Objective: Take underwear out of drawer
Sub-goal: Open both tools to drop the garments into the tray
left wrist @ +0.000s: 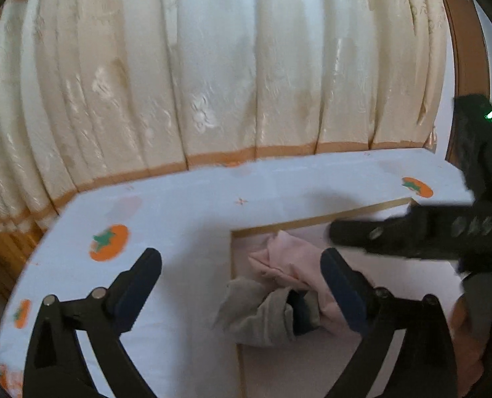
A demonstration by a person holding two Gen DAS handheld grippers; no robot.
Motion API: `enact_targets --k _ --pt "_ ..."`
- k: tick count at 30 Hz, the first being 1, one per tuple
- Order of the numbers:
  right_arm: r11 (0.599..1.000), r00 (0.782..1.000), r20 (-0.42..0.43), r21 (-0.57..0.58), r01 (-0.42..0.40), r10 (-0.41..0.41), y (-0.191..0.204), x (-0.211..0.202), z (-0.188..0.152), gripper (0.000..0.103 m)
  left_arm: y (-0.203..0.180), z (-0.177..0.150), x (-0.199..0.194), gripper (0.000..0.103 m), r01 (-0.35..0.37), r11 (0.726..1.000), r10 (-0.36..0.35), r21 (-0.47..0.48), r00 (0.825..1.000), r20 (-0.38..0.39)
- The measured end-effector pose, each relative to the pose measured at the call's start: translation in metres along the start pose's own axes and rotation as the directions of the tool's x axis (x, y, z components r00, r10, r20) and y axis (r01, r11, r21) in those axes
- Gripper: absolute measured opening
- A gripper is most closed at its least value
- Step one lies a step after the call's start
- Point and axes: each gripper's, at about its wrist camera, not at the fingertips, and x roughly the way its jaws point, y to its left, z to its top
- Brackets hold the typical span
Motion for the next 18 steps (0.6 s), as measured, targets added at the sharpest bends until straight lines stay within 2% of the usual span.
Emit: enact_targets --k 2,5,9,18 --pt "1.000 0.999 0.038 -0.017 0.011 -0.011 0.007 -0.022 -0.002 0.069 -0.003 -0.001 -0.016 0.098 -0.027 0.999 0.027 0.024 1.000 0.008" --pt "0.998 0.997 0.068 -0.049 0.034 -0.031 0.017 -0.057 -0.014 0.069 -0.006 -0.010 -0.035 0.100 -0.042 0.999 0.043 0.026 0.999 -0.024" --pt "0.998 0.998 0.063 -0.060 0.036 -0.032 0.019 -0.091 -0.041 0.070 -0.015 -0.032 -0.067 0.100 -0.008 1.000 0.010 0.029 0.998 -0.058" --pt "0.994 0.999 0.028 -0.100 0.038 -0.036 0.015 -0.136 -0.100 0.069 -0.040 -0.063 -0.128 0.103 0.013 0.998 -0.010 0.058 0.999 -0.043"
